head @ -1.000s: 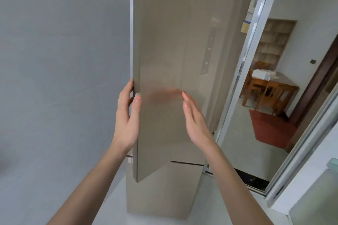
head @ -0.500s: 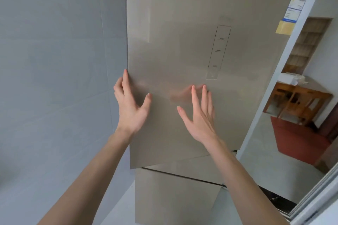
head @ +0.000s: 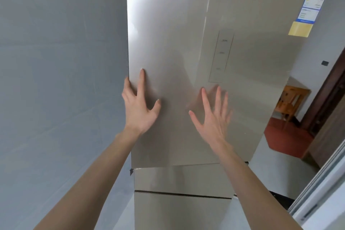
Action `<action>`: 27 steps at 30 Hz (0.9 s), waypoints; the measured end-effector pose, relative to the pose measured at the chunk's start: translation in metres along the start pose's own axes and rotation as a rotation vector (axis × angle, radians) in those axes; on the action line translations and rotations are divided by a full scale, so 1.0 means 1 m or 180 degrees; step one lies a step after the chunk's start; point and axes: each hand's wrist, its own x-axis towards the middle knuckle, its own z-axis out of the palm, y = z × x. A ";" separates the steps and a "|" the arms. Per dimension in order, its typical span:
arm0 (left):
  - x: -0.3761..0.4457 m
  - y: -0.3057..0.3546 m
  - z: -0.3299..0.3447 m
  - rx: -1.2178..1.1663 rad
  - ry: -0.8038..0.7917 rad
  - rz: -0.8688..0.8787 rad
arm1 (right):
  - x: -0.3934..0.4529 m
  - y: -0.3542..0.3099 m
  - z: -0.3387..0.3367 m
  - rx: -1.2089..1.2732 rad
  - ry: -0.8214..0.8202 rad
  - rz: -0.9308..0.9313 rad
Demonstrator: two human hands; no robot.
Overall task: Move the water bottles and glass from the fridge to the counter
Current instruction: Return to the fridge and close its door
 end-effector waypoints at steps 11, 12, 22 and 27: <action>0.035 -0.042 0.028 0.0341 0.0032 0.0275 | 0.020 0.008 0.026 -0.0391 0.0071 -0.0007; 0.036 -0.046 0.032 0.0416 0.0030 0.0314 | 0.022 0.009 0.027 -0.0401 0.0067 -0.0012; 0.038 -0.069 0.052 0.1173 0.0079 0.0404 | 0.029 0.013 0.042 -0.0450 0.0219 -0.0012; 0.038 -0.071 0.053 0.1175 0.0122 0.0469 | 0.030 0.013 0.045 -0.0437 0.0262 -0.0011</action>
